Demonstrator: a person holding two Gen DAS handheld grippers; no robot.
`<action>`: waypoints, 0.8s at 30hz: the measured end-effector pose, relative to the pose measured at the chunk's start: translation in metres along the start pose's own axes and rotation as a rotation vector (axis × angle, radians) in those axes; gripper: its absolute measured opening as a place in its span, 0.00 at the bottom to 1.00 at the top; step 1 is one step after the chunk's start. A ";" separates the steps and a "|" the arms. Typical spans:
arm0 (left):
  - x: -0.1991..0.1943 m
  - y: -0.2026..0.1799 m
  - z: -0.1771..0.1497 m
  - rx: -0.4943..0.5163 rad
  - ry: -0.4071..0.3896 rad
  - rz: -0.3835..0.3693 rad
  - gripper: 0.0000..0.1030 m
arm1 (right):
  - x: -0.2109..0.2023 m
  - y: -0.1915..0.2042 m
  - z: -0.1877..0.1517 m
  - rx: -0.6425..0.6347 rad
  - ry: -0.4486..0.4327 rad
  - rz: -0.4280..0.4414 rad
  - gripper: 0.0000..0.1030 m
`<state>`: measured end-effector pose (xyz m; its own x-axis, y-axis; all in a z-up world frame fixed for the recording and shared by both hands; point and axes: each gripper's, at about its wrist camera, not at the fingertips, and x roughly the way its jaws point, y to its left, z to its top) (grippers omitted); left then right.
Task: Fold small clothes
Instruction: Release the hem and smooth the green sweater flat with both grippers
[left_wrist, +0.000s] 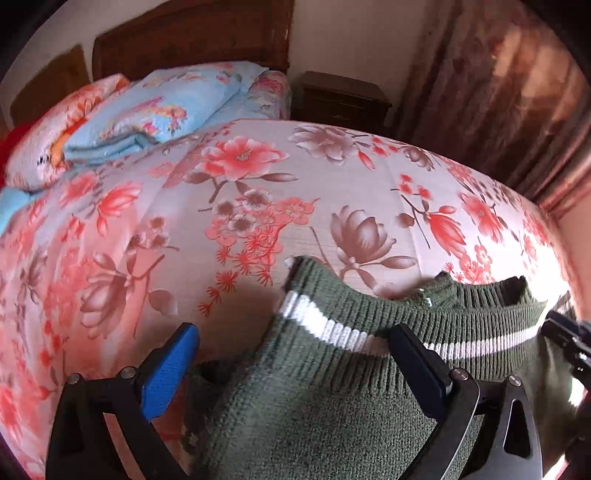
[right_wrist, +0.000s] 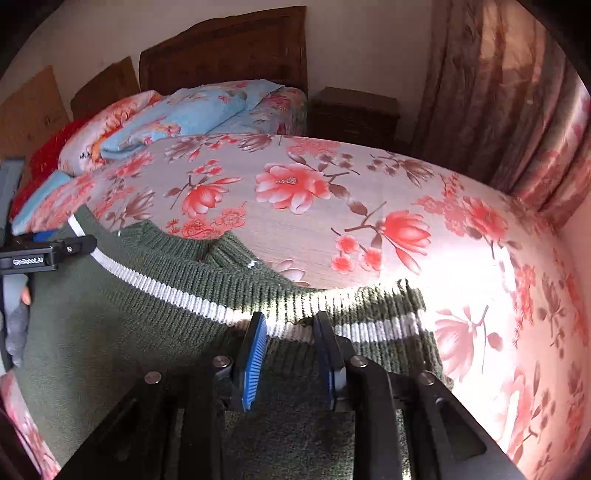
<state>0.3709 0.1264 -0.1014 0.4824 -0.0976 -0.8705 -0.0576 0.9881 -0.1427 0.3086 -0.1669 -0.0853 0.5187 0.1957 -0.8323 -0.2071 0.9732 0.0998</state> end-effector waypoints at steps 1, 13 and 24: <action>0.000 0.002 0.001 -0.014 -0.004 -0.010 1.00 | -0.002 -0.006 0.000 0.025 0.001 0.016 0.21; -0.054 -0.092 -0.057 0.253 -0.159 0.045 1.00 | -0.010 0.103 -0.027 -0.175 -0.049 0.027 0.26; -0.067 -0.030 -0.094 0.227 -0.216 0.121 1.00 | -0.047 -0.005 -0.054 0.072 -0.076 0.046 0.22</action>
<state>0.2578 0.0921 -0.0831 0.6599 0.0252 -0.7510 0.0590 0.9946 0.0853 0.2404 -0.1876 -0.0760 0.5716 0.2466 -0.7826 -0.1733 0.9685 0.1786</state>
